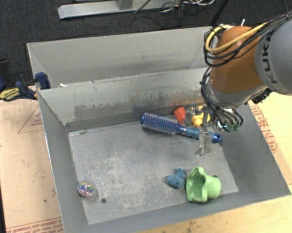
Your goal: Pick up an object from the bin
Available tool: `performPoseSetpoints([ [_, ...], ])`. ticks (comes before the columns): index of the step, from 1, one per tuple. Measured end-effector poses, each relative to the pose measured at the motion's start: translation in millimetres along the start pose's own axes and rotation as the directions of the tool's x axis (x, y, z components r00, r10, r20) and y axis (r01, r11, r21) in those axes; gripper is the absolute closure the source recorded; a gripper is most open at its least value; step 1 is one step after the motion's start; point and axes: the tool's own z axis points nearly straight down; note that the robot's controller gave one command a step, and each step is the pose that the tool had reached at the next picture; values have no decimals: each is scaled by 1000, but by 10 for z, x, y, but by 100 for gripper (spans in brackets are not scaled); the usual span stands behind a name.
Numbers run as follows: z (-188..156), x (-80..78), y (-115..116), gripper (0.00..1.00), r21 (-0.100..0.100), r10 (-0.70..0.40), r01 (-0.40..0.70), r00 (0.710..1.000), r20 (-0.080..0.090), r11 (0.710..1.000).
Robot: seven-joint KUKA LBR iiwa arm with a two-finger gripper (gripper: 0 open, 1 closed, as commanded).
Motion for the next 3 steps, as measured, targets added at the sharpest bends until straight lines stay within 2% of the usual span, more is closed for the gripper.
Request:
performPoseSetpoints([
  [1, 661, -509, 44, 0, -1, 23, -23, 1000, 9, 1000],
  [2, 630, -498, 40, 100, 0, 22, -22, 1000, 8, 1000],
  [3, -1676, -592, 343, 100, 1, 10, -10, 1000, 18, 1000],
])
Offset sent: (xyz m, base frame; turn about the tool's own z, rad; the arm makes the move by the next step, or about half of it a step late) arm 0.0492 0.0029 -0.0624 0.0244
